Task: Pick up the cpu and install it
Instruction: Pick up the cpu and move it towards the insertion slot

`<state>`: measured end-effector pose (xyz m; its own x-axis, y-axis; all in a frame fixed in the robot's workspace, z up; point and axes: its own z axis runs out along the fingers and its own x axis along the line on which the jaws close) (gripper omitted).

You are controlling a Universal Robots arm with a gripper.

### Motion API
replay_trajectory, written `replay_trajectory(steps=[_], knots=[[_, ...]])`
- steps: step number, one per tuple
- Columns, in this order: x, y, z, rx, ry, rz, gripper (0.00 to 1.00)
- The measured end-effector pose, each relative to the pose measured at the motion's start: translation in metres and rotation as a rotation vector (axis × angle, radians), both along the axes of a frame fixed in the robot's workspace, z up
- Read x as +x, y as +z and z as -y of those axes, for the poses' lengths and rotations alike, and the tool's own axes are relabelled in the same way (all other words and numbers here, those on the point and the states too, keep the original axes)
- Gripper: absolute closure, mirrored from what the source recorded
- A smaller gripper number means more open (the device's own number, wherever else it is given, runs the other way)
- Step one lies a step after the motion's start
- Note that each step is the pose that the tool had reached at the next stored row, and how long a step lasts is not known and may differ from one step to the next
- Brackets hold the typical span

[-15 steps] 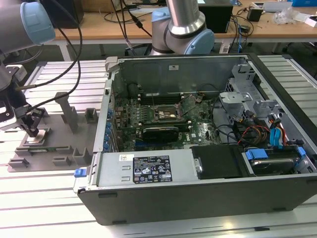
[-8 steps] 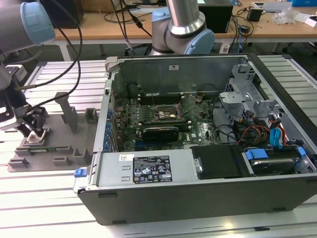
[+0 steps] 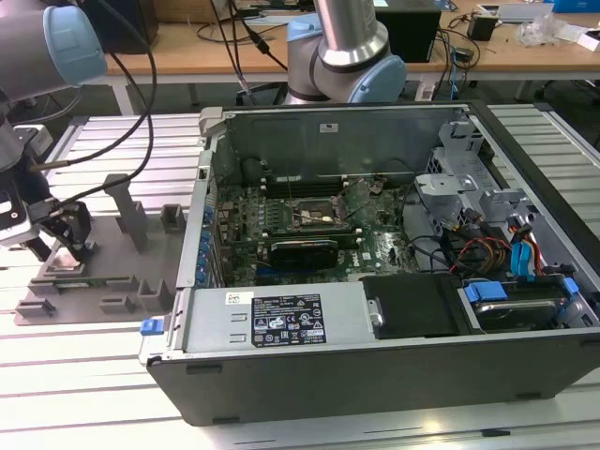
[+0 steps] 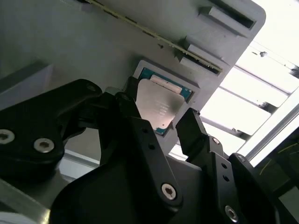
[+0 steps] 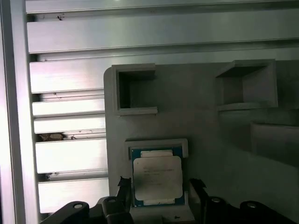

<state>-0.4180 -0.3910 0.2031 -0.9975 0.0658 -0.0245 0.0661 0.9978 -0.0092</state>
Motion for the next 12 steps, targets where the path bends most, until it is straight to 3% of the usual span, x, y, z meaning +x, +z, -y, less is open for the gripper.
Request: replay_trajectory(steps=[7, 12], knots=[[0.001, -0.0040, -0.0052, -0.0009, 0.040, 0.0001, 0.40], [0.000, -0.0082, -0.0125, -0.0009, 0.062, 0.0001, 0.40]])
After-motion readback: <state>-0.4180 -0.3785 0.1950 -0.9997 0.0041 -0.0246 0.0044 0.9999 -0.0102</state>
